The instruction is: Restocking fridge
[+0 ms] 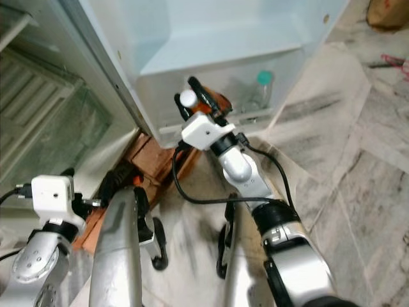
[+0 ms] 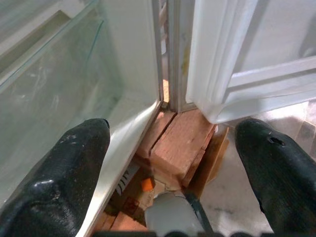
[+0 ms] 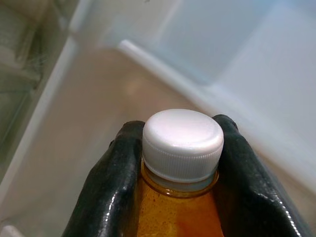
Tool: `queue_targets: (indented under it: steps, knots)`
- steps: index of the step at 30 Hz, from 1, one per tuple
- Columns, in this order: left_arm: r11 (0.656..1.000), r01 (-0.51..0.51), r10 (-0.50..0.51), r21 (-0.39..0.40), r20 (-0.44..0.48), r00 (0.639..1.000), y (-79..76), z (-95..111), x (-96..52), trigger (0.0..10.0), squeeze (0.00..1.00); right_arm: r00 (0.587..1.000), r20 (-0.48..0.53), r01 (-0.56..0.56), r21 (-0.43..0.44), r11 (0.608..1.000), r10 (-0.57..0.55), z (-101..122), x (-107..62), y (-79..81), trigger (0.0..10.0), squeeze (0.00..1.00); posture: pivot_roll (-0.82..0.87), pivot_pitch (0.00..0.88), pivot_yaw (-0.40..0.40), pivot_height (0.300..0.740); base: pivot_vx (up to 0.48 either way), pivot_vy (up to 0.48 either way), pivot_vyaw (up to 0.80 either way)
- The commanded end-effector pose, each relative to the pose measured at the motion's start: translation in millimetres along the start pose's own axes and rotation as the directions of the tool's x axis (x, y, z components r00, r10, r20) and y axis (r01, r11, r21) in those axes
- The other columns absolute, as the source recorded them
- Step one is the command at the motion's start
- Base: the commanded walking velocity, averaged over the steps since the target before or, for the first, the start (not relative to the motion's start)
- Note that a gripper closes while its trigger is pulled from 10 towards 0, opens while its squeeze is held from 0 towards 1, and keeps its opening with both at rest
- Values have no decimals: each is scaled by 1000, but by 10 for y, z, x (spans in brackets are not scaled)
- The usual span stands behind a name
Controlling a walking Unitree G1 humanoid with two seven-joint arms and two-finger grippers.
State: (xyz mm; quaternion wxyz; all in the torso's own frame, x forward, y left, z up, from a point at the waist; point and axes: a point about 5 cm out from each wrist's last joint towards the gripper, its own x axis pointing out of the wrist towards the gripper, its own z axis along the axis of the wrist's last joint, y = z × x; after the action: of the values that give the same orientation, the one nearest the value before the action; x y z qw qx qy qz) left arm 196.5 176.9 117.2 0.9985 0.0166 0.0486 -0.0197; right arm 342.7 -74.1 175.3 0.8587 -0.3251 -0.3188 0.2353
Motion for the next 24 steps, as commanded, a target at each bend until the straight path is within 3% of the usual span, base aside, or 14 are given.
queue_targets:
  steps: [1, 9, 20, 23, 24]
  knots:
    - [1000, -14, 14, -5, -22, 1000, 0, 20, -120, 10000, 0, 998, -24, -61, -35, 998, 60, -74, -21, 86, 10000, 0, 154, 432, 30, 573, 0, 0, 0]
    - [1000, -7, 6, -12, -53, 999, -6, 58, -248, 10000, 0, 987, -83, -150, -138, 979, 140, -209, -36, 134, 10000, 0, 179, 479, 45, 573, 0, 0, 0]
    - [1000, -16, 16, -6, -92, 996, 14, 84, -378, 10000, 0, 989, -94, -132, -238, 962, 112, -250, 26, 84, 10000, 0, 208, 504, 52, 573, 0, 0, 0]
    - [1000, -2, 2, -7, -100, 995, -6, 90, -378, 10000, 0, 987, -141, -98, -170, 981, 75, -288, 18, 90, 10000, 0, 206, 508, 56, 573, 0, 0, 0]
    - [1000, 0, -1, -5, -100, 995, -6, 95, -365, 10000, 0, 982, -185, -41, -95, 995, 22, -316, 16, 81, 10000, 0, 206, 506, 58, 573, 0, 0, 0]
